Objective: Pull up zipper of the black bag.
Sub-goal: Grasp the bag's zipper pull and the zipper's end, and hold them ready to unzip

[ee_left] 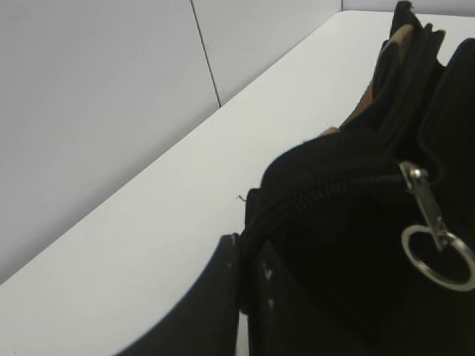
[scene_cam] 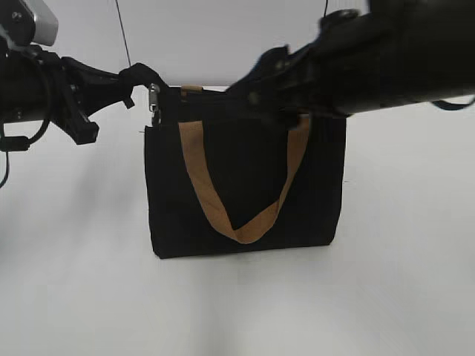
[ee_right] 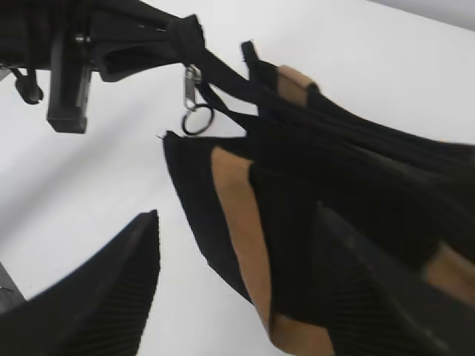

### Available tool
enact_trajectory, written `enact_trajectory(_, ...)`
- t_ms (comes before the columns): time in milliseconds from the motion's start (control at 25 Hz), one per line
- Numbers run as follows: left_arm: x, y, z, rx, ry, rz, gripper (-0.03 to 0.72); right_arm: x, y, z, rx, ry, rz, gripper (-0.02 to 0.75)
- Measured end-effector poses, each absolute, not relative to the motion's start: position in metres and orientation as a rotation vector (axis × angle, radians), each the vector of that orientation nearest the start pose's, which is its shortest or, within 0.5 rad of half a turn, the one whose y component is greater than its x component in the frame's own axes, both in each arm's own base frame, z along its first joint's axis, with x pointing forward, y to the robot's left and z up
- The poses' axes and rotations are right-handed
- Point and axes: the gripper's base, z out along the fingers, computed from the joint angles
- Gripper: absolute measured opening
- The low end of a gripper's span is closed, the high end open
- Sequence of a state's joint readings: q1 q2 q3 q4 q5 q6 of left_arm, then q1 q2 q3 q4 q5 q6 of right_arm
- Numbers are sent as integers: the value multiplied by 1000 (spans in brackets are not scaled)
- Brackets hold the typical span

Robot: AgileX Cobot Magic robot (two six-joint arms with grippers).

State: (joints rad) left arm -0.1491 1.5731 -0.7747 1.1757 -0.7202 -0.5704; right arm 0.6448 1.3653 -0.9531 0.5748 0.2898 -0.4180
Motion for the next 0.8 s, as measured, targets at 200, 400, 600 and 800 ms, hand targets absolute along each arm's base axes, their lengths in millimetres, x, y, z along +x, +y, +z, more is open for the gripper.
enact_trajectory(200,300,-100,230,981,1633,-388,-8,255,242,295,-692,2099,666,466)
enact_trajectory(400,301,-98,229,969,1649,-375,-8,277,273,288,-674,2141,712,410)
enact_trajectory(600,301,-98,230,951,1655,-375,-8,289,289,276,-645,2248,761,389)
enact_trajectory(800,301,-98,230,950,1655,-375,-8,295,295,262,-576,2334,791,344)
